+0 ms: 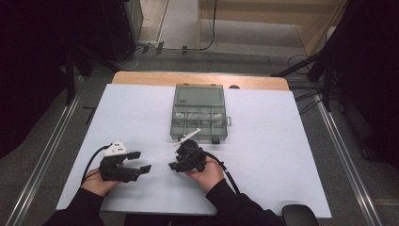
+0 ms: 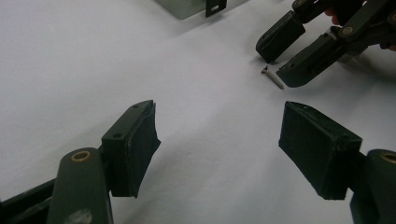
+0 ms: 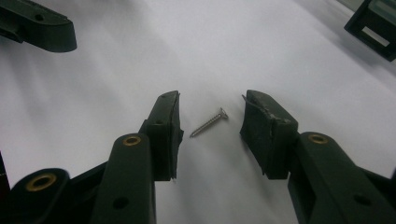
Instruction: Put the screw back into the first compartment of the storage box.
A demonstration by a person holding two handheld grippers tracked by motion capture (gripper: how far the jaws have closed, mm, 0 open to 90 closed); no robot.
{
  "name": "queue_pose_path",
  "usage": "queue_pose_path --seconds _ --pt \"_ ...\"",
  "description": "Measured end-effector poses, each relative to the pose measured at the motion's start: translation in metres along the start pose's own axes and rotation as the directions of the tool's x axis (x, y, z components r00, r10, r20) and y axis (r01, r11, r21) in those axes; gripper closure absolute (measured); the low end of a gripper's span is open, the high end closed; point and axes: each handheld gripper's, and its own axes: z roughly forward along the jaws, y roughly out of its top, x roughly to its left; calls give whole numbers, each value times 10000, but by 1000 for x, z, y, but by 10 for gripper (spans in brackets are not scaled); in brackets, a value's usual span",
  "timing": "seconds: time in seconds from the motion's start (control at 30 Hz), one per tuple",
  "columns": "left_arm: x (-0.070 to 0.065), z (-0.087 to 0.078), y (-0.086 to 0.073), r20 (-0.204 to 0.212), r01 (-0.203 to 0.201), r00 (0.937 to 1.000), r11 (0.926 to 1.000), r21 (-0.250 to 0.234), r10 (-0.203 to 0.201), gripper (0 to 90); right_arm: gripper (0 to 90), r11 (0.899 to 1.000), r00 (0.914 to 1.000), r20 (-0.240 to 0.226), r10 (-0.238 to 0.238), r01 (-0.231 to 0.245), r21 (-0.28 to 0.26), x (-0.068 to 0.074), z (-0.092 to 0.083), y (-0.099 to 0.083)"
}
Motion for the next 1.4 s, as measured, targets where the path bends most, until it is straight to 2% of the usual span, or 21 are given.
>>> queue_pose_path --seconds 0.17,0.47,0.7,0.93,1.1,1.33,1.4 --pt "0 0 0 7 14 10000 10000 9 -14 272 615 10000 10000 -51 12 -12 24 0 1 0" --pt "0 0 0 -9 7 10000 10000 49 -7 272 705 9998 9996 168 -212 212 43 1 2 0" --pt "0 1 0 -1 -6 10000 10000 66 6 272 707 9994 9990 305 -334 332 65 3 3 0" --pt "0 1 0 1 -37 10000 9999 97 37 272 727 9983 9960 679 -575 579 -41 10 3 -3" --pt "0 1 0 38 -22 10000 10000 69 22 272 759 9983 9962 667 -564 571 -92 8 3 -4" --pt "-1 1 0 16 -43 10000 9999 91 43 272 837 9976 9952 697 -694 693 35 7 2 -4" --pt "-1 1 0 25 -56 10000 9999 91 56 273 866 9962 9934 758 -866 865 51 6 2 -4"
